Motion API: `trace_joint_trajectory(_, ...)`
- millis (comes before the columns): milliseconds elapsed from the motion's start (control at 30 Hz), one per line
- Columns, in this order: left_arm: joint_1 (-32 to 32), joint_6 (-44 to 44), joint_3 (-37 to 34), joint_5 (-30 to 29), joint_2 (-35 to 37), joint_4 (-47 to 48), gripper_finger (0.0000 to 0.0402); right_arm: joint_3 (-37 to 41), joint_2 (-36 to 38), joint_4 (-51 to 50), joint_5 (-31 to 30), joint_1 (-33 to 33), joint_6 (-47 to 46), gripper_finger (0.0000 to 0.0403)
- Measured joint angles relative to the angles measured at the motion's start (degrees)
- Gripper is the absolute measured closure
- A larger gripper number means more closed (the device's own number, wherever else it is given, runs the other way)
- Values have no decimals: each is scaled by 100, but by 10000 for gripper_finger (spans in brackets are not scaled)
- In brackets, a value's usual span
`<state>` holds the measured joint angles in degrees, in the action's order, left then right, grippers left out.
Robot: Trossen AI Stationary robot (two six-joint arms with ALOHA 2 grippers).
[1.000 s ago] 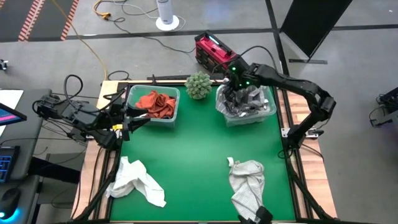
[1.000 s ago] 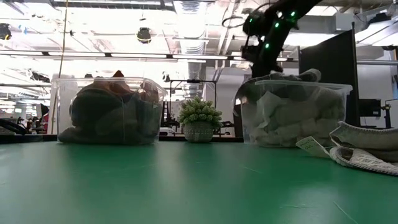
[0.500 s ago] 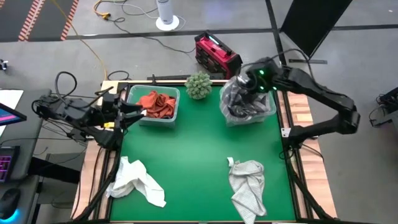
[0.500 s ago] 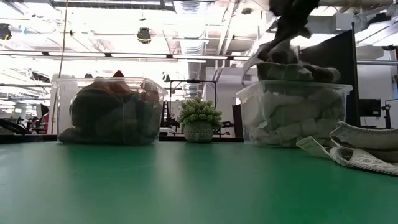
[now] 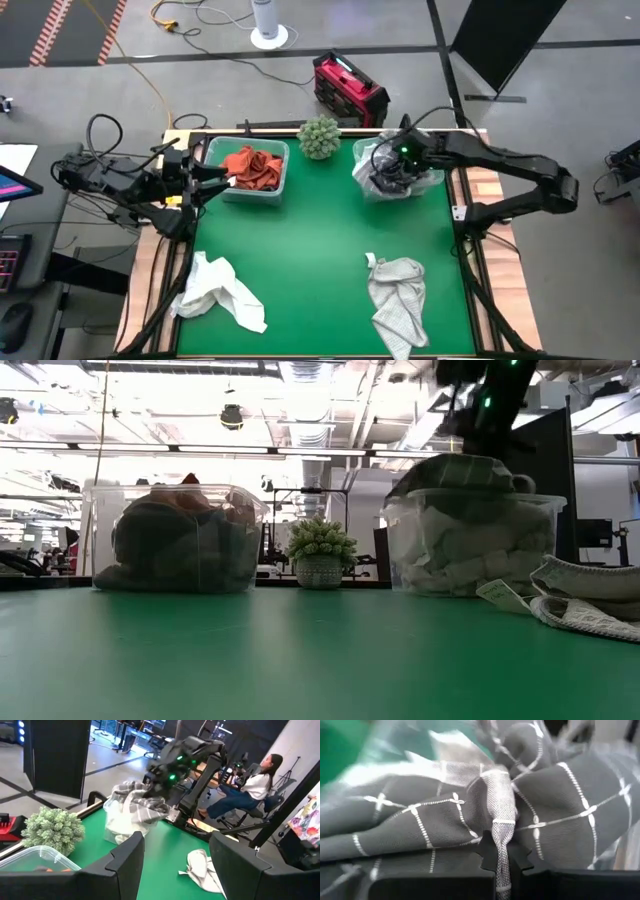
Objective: Sort towels by color in basket
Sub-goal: Put the black pattern towel into the right transparent bin
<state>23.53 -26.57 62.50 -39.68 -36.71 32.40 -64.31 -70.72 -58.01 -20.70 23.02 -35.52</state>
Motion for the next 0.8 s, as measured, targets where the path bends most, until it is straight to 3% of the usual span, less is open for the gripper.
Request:
trace_joint_trajectory(333,0,-121,0,4,1,28,189,367,-1354,646,408,528,3,375)
trace_joint_trajectory(533,0,-310,0,8,-1,35,189,327,-2271,716,700,569,26,345)
trace_joint_trajectory(800,1,-410,0,44,0,29,189,49,-2112,511,972,656,543,293)
